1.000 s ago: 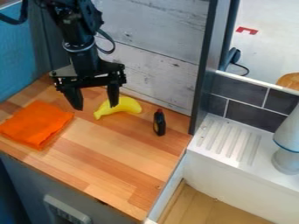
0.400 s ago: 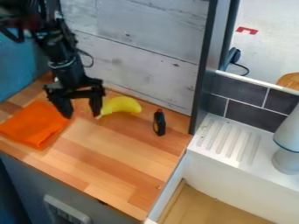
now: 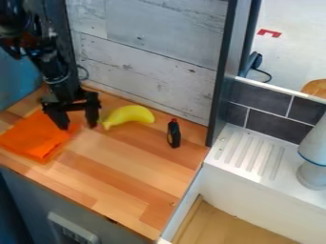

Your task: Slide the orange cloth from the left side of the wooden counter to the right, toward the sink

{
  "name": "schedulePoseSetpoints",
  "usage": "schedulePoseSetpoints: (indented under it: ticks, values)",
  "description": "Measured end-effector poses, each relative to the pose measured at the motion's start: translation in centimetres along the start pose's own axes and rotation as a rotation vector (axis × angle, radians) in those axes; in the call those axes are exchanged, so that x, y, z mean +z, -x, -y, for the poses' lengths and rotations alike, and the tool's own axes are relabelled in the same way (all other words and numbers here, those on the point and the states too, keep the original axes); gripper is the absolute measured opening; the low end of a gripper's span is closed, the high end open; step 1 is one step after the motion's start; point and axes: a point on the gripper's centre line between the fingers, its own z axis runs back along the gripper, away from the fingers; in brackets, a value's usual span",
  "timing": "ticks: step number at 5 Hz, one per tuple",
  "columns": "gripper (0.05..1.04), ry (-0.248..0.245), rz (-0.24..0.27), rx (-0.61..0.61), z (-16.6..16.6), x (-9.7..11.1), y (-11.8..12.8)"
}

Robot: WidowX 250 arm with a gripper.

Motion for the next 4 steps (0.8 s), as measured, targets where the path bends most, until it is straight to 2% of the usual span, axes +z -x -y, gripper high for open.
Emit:
schedulePoseSetpoints:
  ticks: [1, 2, 3, 4]
  values:
    - [1.000, -0.054, 0.014, -0.011, -1.2, -0.5, -1.4]
    - [1.000, -0.085, 0.022, 0.000, -2.7, -0.3, -1.5]
    - [1.000, -0.074, 0.038, 0.071, -5.1, 0.7, -1.3]
    - [1.000, -0.091, 0.051, 0.117, -7.1, 1.3, -0.7]
